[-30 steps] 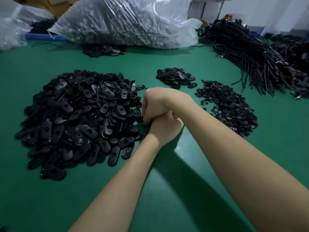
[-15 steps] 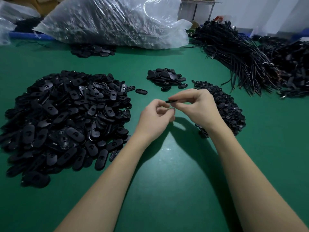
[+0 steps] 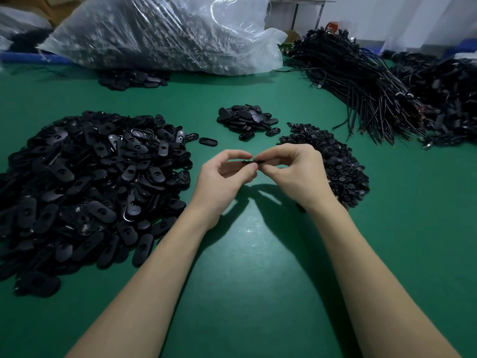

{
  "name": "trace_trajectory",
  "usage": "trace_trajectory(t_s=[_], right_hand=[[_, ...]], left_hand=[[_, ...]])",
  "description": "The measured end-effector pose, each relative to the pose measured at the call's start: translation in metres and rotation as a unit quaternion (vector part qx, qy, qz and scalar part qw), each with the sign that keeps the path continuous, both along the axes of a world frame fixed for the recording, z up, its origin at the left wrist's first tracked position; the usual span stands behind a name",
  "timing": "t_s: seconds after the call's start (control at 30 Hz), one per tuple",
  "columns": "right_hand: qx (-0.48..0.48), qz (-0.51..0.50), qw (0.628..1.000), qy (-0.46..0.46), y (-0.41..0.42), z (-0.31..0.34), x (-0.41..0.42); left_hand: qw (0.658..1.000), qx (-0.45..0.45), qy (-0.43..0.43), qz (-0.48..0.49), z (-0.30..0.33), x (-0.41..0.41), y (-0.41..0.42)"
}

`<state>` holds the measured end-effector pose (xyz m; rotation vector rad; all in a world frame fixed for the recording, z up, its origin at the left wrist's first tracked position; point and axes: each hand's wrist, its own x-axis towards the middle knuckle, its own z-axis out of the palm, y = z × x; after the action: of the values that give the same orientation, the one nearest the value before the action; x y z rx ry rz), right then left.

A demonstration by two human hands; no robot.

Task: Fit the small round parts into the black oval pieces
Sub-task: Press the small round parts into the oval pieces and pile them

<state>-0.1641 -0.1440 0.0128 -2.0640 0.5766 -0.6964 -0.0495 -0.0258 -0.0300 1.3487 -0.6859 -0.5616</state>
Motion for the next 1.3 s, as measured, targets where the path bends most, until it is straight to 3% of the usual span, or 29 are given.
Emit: trace_trajectory(t_s=[0.2,0.53,0.63,0.77,0.83,1.3], right_hand=[[0.0,0.013,1.0,0.016,-0.002,0.003,-0.001],[-0.089,0.002,0.996,-0.011,-0.001,0.003,-0.004],[-0.085,-0.012,0.993,0.081,-0.014,0.01,-0.013],[-0.145,-0.069,0.939,0.305,-0.036,0.018,-0.033],[-0.132,-0.085,0.926,0.345,-0.038,0.018,-0.038],[-0.106,-0.116,0.958,0.24,-0.036,0.009,-0.035]], left_hand=[[0.999,-0.028,0.02,0.01,0.002,-0.002,0.001],[0.999,-0.036,0.031,-0.002,0.004,-0.002,0.003],[0.999,-0.031,0.039,0.001,0.005,-0.002,0.003],[0.999,-0.026,0.042,0.004,0.005,-0.001,0.003],[0.999,-0.024,0.04,0.005,0.005,-0.001,0.003],[1.0,-0.005,0.006,0.01,0.005,-0.003,0.003]])
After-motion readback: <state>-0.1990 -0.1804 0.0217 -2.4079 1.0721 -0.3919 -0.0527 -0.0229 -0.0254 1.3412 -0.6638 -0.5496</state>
